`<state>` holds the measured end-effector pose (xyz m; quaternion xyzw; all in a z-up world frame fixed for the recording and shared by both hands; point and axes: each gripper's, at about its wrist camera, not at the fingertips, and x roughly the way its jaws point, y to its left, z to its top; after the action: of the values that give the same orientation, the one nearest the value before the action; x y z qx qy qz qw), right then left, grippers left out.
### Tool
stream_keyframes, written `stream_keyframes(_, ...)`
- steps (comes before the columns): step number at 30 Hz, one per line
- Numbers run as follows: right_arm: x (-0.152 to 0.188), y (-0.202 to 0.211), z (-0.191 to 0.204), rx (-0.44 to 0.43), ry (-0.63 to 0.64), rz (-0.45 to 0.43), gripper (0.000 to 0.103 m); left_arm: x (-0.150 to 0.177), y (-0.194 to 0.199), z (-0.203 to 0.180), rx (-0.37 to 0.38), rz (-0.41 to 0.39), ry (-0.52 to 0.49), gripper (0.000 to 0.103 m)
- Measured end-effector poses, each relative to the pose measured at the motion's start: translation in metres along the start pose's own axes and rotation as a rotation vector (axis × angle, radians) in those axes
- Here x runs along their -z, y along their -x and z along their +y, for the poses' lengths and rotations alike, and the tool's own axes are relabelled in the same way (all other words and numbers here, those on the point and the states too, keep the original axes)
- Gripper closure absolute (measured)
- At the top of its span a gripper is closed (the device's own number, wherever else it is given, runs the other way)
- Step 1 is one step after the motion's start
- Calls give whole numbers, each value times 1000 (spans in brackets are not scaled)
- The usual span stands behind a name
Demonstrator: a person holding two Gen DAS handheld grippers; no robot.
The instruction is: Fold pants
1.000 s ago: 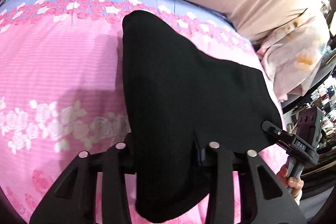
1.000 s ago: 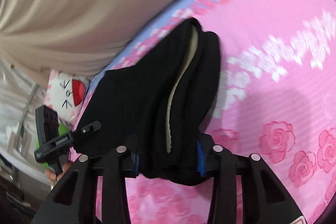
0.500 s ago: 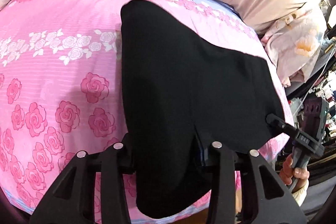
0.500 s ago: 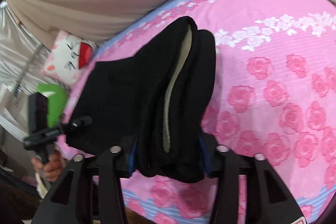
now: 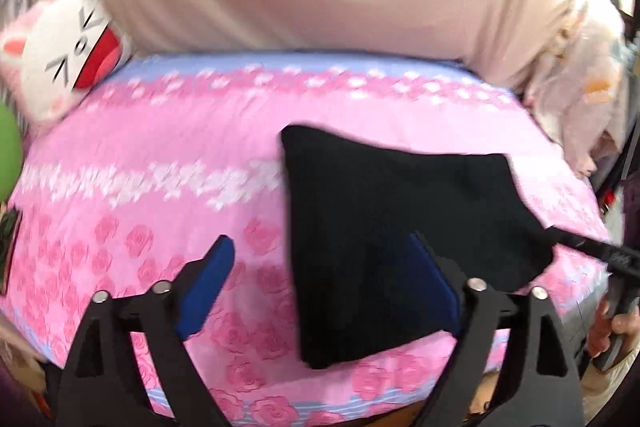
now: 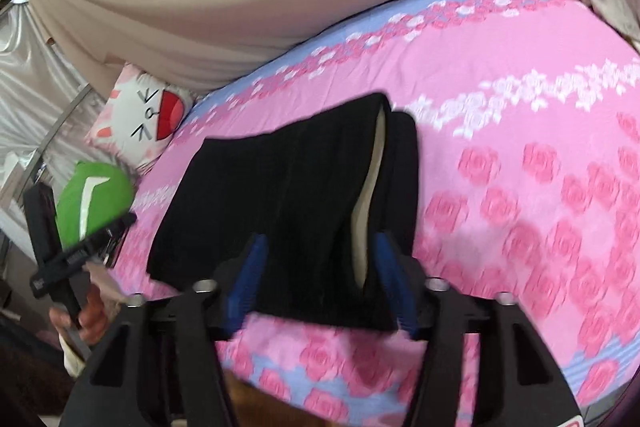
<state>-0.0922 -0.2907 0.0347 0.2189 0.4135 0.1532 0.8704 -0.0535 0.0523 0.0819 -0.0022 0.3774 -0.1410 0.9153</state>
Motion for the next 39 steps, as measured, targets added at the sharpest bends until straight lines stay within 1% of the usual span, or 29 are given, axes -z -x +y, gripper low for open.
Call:
stream_keyframes(1, 3, 0, 3, -9, 9, -2, 56, -1, 2, -11, 30, -10, -25, 10)
stream_keyframes(2, 5, -1, 10, -15, 41, -1, 56, -1, 2, -25, 66, -12, -57, 8)
stream_keyframes(3, 7, -5, 15, 4, 67, 5, 57, 0, -1, -35, 88, -8, -80, 8)
stream_keyframes(4, 7, -11, 16, 22, 80, 21, 67, 3, -6, -51, 118, 7, -119, 8)
stream_keyframes(5, 6, -16, 16, 26, 86, 42, 85, 6, -11, -63, 140, 20, -146, 8)
stream_keyframes(6, 6, -21, 15, 39, 92, 59, 96, 10, -14, -73, 160, 32, -172, 8)
stream_keyframes(7, 3, -25, 13, 40, 92, 70, 98, 15, -20, -86, 183, 49, -201, 8)
stream_keyframes(10, -10, -21, 9, -67, 56, 71, 99, 30, -32, -112, 232, 92, -265, 8)
stream_keyframes(12, -24, -13, 8, -174, 25, 59, 99, 36, -36, -128, 247, 101, -306, 8)
stream_keyframes(14, -39, -8, 11, -259, 7, 50, 99, 38, -41, -140, 241, 88, -338, 8)
stream_keyframes(17, -54, -12, 16, -313, -3, 60, 99, 29, -53, -154, 236, 59, -351, 9)
stream_keyframes(18, -57, -16, 17, -341, -10, 68, 99, 26, -58, -157, 232, 57, -349, 14)
stream_keyframes(19, -59, -17, 19, -355, -15, 70, 98, 22, -67, -160, 230, 64, -347, 42)
stream_keyframes(20, -61, -19, 21, -357, -12, 70, 98, 18, -76, -160, 212, 77, -343, 71)
stream_keyframes(21, -62, -18, 21, -344, -5, 67, 95, 14, -82, -158, 197, 86, -330, 81)
stream_keyframes(22, -62, -17, 20, -333, -5, 58, 91, 7, -88, -151, 200, 92, -296, 97)
stream_keyframes(23, -59, -13, 15, -321, -11, 41, 88, -1, -90, -142, 221, 99, -256, 98)
stream_keyframes(24, -56, -8, 9, -303, -14, 24, 82, -12, -88, -131, 252, 96, -205, 98)
stream_keyframes(25, -51, -1, 2, -262, -15, -1, 62, -21, -84, -125, 263, 82, -177, 98)
stream_keyframes(26, -47, 4, -1, -216, -9, -25, 49, -29, -76, -118, 270, 61, -157, 98)
stream_keyframes(28, -38, 11, -6, -107, 46, -44, 49, -48, -55, -103, 292, 6, -118, 98)
stream_keyframes(30, -33, 3, -4, -44, 92, -18, 49, -60, -43, -94, 294, -18, -100, 98)
stream_keyframes(32, -29, -12, 7, 4, 166, 15, 49, -68, -38, -88, 297, -21, -80, 98)
stream_keyframes(33, -28, -23, 13, 13, 200, 35, 49, -70, -37, -86, 295, -17, -75, 98)
stream_keyframes(34, -29, -32, 15, 24, 214, 51, 49, -71, -38, -85, 289, -13, -67, 98)
stream_keyframes(36, -33, -54, 18, 75, 239, 75, 49, -73, -40, -87, 286, -8, -69, 98)
stream_keyframes(37, -34, -61, 17, 83, 240, 84, 52, -74, -40, -87, 283, -6, -72, 98)
stream_keyframes(38, -35, -71, 15, 80, 232, 102, 73, -74, -40, -88, 283, -4, -74, 98)
stream_keyframes(39, -35, -77, 15, 58, 224, 120, 81, -75, -40, -89, 282, -2, -77, 98)
